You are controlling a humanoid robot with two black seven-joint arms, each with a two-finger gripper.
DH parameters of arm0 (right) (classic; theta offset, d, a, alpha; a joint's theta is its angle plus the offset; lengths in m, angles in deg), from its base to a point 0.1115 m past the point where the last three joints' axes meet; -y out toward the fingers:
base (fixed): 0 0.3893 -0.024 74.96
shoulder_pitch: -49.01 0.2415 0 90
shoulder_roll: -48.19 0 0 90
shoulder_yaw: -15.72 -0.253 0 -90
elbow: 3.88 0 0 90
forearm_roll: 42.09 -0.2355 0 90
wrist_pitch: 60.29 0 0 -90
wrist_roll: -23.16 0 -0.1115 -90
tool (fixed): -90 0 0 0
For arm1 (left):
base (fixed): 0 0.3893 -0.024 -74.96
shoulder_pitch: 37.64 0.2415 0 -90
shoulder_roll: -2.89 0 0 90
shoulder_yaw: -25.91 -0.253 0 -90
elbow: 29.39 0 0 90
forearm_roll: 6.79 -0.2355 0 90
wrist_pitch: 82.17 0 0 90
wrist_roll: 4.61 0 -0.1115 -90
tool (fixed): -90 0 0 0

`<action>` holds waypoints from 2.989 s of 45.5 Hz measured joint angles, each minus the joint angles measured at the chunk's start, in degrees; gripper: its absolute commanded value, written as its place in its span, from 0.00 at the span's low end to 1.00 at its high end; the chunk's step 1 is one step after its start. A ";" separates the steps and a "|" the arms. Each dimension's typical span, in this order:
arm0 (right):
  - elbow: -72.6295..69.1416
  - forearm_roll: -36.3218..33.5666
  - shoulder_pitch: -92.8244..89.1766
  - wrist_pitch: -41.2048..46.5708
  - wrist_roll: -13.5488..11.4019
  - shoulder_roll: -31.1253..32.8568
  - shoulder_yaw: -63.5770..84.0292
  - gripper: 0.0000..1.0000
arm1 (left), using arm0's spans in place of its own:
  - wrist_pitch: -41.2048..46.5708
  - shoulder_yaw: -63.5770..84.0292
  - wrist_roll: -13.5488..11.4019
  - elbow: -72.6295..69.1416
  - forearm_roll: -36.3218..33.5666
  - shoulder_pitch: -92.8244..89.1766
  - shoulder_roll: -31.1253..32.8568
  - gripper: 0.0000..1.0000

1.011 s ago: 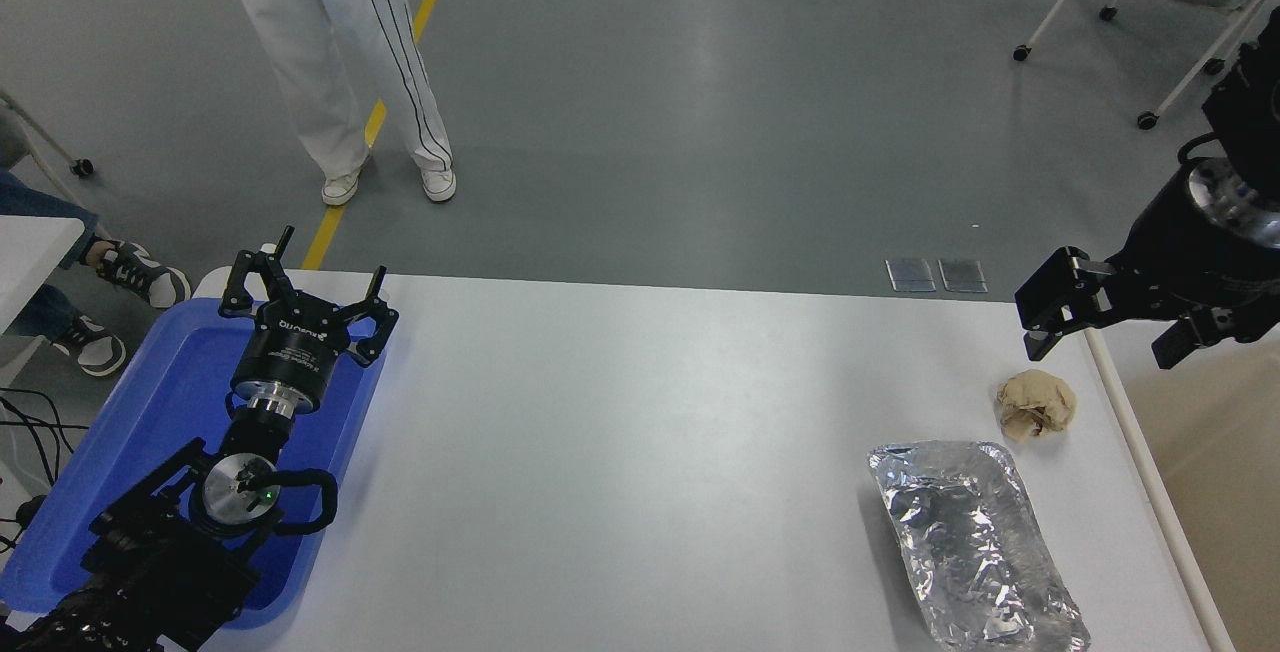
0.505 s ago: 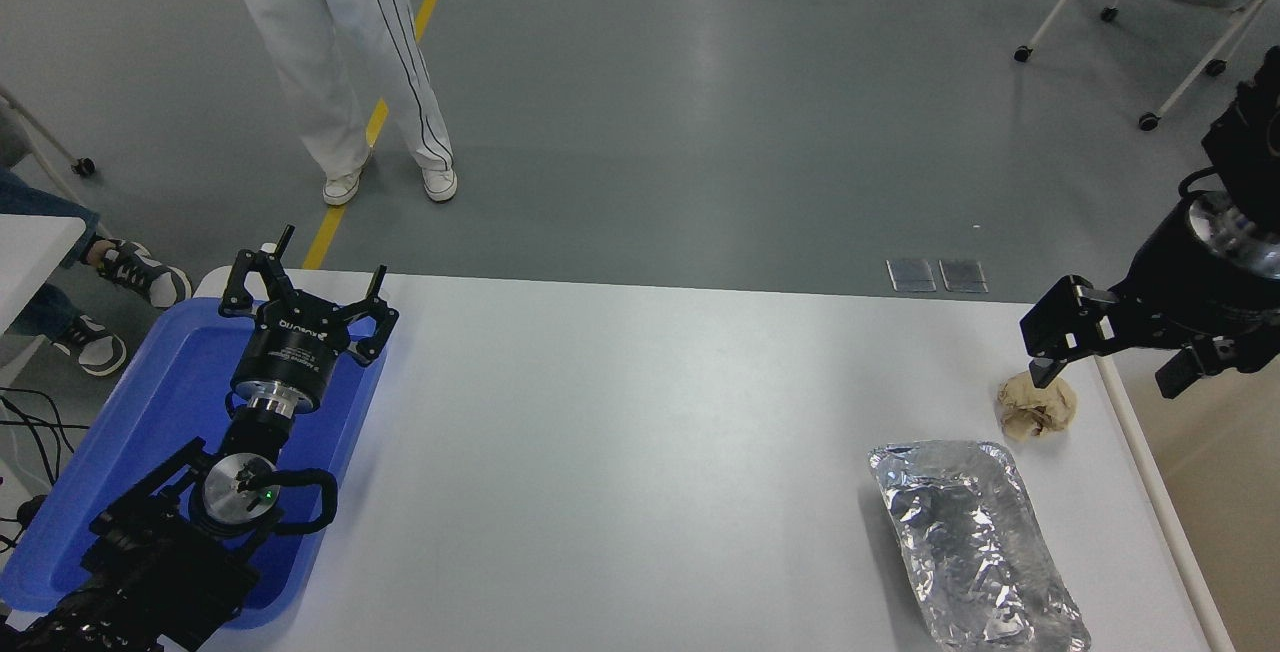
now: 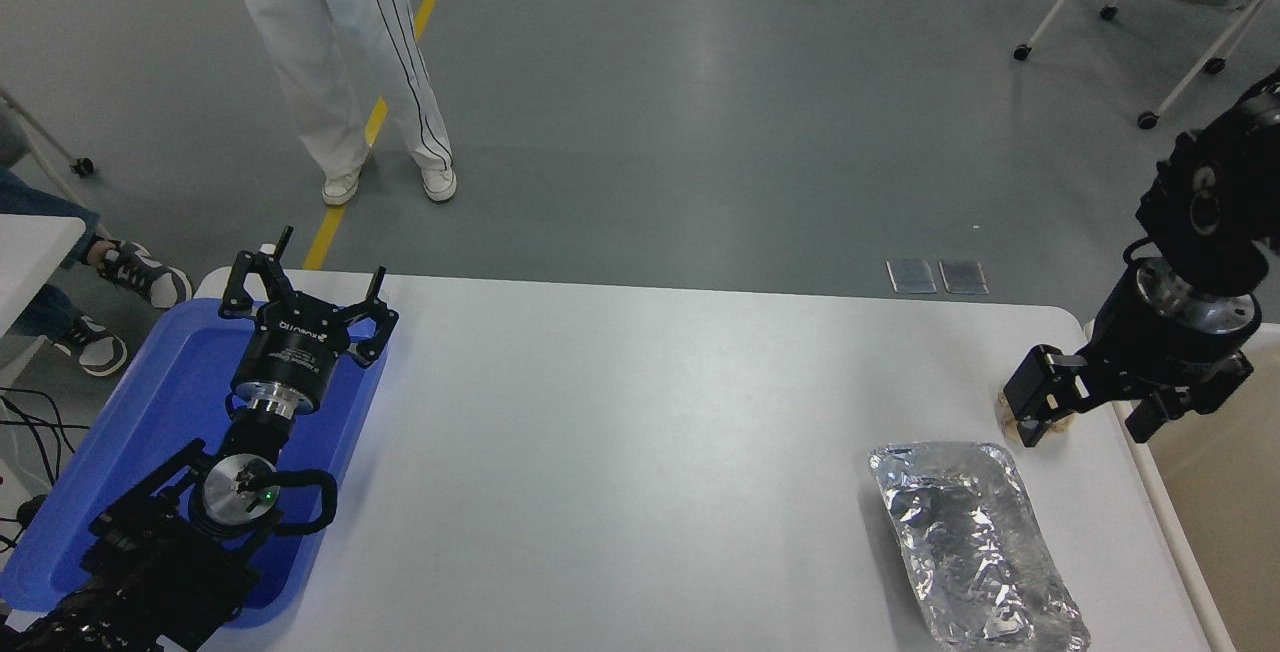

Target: Pick up foil plate and place in dustbin

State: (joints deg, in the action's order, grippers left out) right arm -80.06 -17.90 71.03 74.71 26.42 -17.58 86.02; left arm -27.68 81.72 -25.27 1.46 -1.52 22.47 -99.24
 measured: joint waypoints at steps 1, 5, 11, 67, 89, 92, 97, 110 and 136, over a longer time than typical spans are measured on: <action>0.24 0.55 -0.69 -0.01 0.00 0.09 -0.35 0.91 | 0.00 0.00 0.00 0.00 0.01 0.00 0.00 1.00; 0.87 2.22 -2.85 -0.01 -0.02 0.55 -1.16 0.91 | 0.00 0.00 0.00 0.00 0.00 0.00 0.00 1.00; 1.67 4.07 -6.67 -0.65 -0.01 1.21 -1.91 0.91 | 0.00 0.00 0.00 0.00 0.00 0.00 0.00 1.00; 22.00 6.08 -39.26 -21.30 -0.01 -0.26 -10.69 0.92 | 0.00 0.08 0.00 0.00 0.00 0.00 0.00 1.00; 23.05 5.74 -42.26 -23.96 -0.01 -1.08 -12.53 0.58 | 0.00 0.08 0.00 -0.01 0.00 0.00 0.00 1.00; 23.06 5.65 -42.45 -24.04 -0.01 -1.16 -12.62 0.40 | 0.00 0.09 0.00 -0.01 0.00 0.00 0.00 1.00; 23.08 5.40 -42.78 -24.12 -0.06 -1.29 -12.74 0.23 | 0.00 0.09 0.00 -0.01 0.00 0.00 0.00 1.00; 22.85 5.06 -42.98 -24.02 -0.10 -1.34 -12.85 0.00 | 0.00 0.09 0.00 -0.01 0.00 0.00 0.00 1.00; 21.00 3.24 -41.27 -21.84 -1.63 -0.28 -12.66 0.00 | 0.00 0.09 0.00 -0.01 0.00 0.00 0.00 1.00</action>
State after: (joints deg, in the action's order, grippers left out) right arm -59.06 -14.66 29.75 52.87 24.79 -17.86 73.36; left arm -27.68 81.81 -25.27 1.45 -1.52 22.47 -99.24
